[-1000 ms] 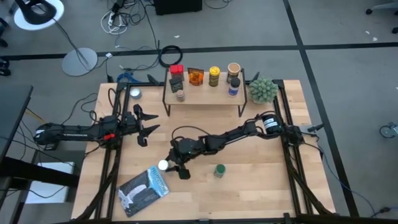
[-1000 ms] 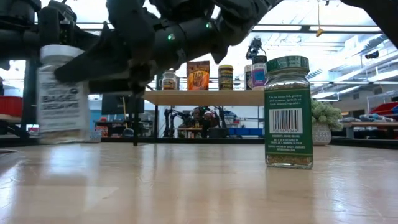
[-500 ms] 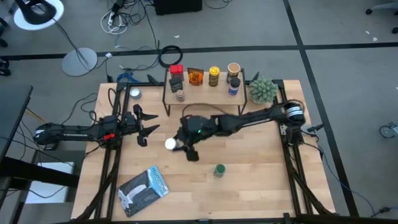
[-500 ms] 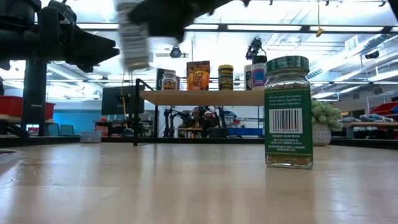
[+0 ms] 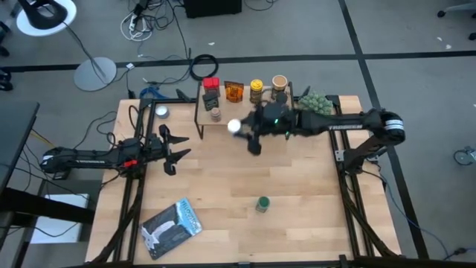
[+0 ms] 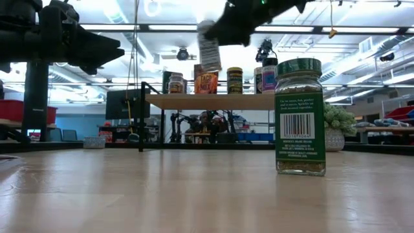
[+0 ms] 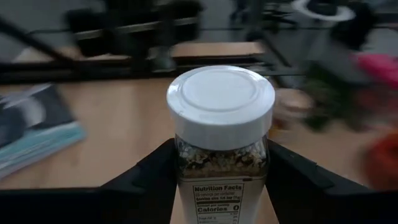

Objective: Shelf spices
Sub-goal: Put the white seasoning bottle on the shelf

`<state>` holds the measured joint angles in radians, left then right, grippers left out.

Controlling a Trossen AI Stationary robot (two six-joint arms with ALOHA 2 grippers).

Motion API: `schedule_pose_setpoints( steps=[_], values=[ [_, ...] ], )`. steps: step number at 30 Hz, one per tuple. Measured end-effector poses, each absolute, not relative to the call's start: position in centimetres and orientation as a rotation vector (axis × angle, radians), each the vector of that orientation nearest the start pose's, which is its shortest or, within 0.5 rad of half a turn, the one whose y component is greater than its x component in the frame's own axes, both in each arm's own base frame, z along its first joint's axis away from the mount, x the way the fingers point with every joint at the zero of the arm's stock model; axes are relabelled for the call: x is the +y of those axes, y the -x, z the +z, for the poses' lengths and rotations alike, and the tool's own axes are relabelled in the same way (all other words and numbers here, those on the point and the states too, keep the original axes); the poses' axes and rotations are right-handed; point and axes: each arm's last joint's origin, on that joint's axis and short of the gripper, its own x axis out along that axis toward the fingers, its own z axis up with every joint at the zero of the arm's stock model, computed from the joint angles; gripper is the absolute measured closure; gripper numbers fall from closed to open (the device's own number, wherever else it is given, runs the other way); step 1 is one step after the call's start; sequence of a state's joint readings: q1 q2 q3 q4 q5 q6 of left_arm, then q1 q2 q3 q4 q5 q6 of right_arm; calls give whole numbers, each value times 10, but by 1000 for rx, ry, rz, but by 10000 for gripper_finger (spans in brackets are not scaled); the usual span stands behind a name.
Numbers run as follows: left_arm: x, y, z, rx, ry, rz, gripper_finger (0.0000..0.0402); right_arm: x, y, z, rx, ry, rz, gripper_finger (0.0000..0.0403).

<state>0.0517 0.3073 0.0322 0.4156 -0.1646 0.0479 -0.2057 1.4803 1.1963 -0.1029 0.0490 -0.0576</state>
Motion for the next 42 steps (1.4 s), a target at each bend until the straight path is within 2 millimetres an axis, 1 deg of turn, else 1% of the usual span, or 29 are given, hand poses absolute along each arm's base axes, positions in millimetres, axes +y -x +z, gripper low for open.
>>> schedule_pose_setpoints(
  steps=[4, 7, 10, 13, 16, 24, 33, 37, 42],
  values=[
    [11, -115, 189, -144, -39, 219, 188, -103, -322, 316, 412, 22, -327, 190],
    [11, -115, 189, -149, -39, 219, 188, -128, -320, 307, 439, -5, -362, 183],
    [11, -115, 189, -149, -39, 219, 188, -148, -319, 299, 433, -48, -360, 188],
    [11, -115, 189, -150, -39, 219, 188, -160, -321, 295, 398, -71, -315, 197],
    [11, -115, 190, -155, -38, 219, 188, -162, -324, 290, 401, -74, -295, 197],
    [11, -115, 191, -167, -38, 220, 188, -161, -324, 293, 387, -53, -272, 168],
    [11, -115, 192, -178, -38, 220, 188, -162, -322, 294, 389, -42, -273, 167],
    [11, -115, 192, -179, -38, 220, 188, -160, -318, 302, 368, -17, -272, 163],
    [11, -115, 192, -180, -37, 220, 188, -154, -308, 320, 322, 0, -277, 164]
  ],
)
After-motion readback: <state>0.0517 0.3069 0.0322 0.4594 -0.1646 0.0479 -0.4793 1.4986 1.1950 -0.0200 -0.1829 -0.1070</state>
